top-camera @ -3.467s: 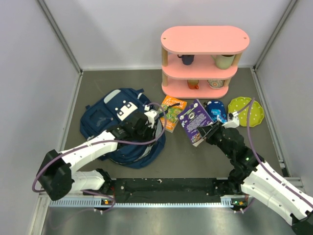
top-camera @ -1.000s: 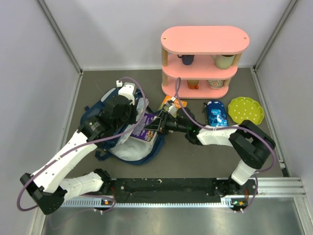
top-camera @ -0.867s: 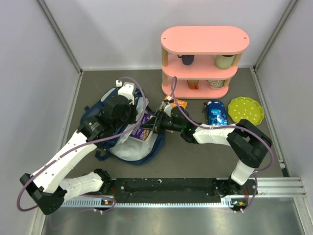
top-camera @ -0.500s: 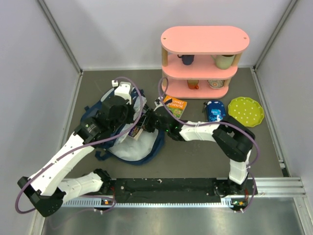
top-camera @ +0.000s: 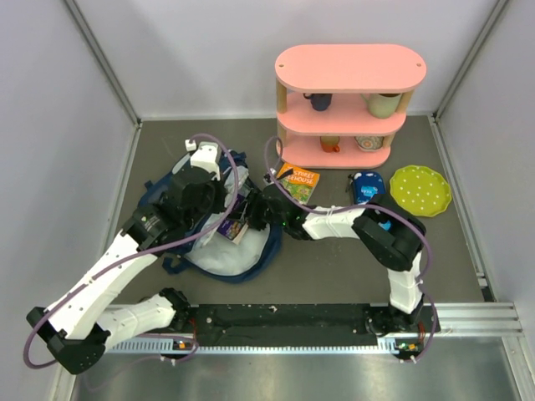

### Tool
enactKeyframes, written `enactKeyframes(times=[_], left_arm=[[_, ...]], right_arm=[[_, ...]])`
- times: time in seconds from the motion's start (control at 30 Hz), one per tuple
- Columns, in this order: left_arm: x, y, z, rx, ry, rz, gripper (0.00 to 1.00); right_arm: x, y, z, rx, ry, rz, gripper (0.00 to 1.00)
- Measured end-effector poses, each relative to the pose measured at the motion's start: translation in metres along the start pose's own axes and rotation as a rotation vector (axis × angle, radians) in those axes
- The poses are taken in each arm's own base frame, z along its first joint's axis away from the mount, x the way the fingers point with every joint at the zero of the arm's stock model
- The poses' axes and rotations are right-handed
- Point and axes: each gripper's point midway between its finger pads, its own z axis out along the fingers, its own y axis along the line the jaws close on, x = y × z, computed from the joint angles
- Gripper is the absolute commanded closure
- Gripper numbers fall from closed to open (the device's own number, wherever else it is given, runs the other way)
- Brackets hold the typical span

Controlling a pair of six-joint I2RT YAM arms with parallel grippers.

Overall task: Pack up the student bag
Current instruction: Place the book in the student bag.

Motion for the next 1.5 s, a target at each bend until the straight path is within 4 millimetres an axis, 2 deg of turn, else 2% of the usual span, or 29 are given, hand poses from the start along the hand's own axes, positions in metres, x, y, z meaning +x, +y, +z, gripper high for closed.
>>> enactKeyframes(times=[0.07, 0.1, 0.2, 0.43, 0.47, 0.57, 0.6, 0.7, 1.03, 1.13, 1.27, 1.4, 1.5], left_arm=[[0.001, 0.0, 0.0, 0.0, 0.002, -0.002, 1.0], [0.001, 0.0, 0.0, 0.0, 0.003, -0.004, 1.0], [0.003, 0.0, 0.0, 0.002, 0.007, -0.005, 1.0], [0.007, -0.002, 0.002, 0.011, 0.019, -0.01, 1.0], [0.008, -0.003, 0.003, 0.013, 0.022, -0.012, 1.0], [0.011, -0.006, 0.007, 0.022, 0.032, -0.02, 1.0], [0.012, -0.007, 0.009, 0.025, 0.034, -0.021, 1.0], [0.013, -0.009, 0.012, 0.029, 0.036, -0.023, 1.0], [0.016, -0.012, 0.014, 0.046, 0.041, -0.03, 1.0], [0.016, -0.014, 0.013, 0.056, 0.046, -0.044, 1.0], [0.015, -0.016, 0.013, 0.071, 0.053, -0.056, 1.0], [0.012, -0.017, 0.014, 0.077, 0.057, -0.062, 1.0], [0.012, -0.017, 0.014, 0.078, 0.058, -0.064, 1.0]], right_arm=[[0.007, -0.006, 0.002, 0.009, 0.032, -0.001, 0.52], [0.01, -0.01, 0.002, 0.014, 0.046, -0.001, 0.44], [0.016, -0.017, 0.0, 0.023, 0.071, -0.006, 0.35], [0.024, -0.026, -0.015, 0.03, 0.092, -0.014, 0.36], [0.025, -0.025, -0.017, 0.023, 0.095, -0.013, 0.38], [0.026, -0.023, -0.023, 0.004, 0.097, -0.002, 0.55], [0.027, -0.023, -0.025, 0.002, 0.098, 0.003, 0.77], [0.031, -0.027, -0.03, -0.004, 0.105, 0.022, 1.0], [0.027, -0.012, -0.033, -0.067, 0.084, 0.088, 1.0], [0.017, 0.004, -0.021, -0.092, 0.057, 0.117, 1.0], [-0.004, 0.031, 0.011, -0.121, 0.001, 0.155, 1.0], [-0.012, 0.034, 0.041, -0.1, -0.043, 0.175, 1.0], [-0.008, 0.028, 0.06, -0.084, -0.07, 0.181, 1.0]])
